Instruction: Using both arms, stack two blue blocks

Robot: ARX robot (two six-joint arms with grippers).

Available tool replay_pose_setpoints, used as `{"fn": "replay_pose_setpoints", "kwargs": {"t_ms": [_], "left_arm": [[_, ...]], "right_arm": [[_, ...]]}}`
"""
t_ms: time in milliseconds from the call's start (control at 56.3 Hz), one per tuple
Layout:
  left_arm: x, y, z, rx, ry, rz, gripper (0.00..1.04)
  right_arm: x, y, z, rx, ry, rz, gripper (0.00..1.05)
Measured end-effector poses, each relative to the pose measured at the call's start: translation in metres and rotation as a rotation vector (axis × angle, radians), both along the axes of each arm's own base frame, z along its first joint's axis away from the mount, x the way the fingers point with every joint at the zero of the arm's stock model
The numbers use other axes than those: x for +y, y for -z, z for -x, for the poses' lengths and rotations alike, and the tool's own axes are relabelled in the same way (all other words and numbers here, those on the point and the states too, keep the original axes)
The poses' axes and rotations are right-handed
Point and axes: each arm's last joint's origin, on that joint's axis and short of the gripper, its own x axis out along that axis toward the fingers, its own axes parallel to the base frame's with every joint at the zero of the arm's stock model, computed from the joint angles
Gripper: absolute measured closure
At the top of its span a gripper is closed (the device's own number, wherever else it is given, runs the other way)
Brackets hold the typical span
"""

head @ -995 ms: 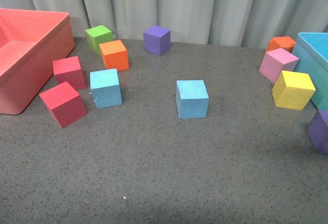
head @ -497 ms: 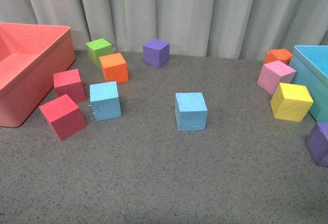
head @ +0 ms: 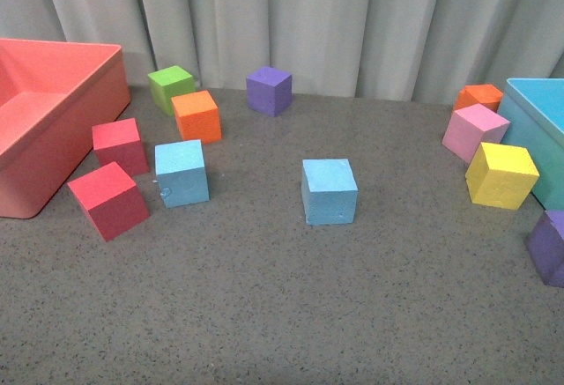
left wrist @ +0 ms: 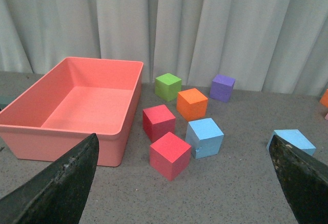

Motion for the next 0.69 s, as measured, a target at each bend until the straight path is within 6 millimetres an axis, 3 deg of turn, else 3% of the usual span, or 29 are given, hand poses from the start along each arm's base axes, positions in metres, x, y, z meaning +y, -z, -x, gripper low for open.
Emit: {"fn": "replay_pose_setpoints", "kwargs": {"t_ms": [693], "left_arm": [[0.000, 0.000, 0.000, 0.000, 0.000, 0.000, 0.07]], "right_arm": [[0.000, -0.004, 0.022, -0.014, 0.000, 0.000, 1.04]]}}
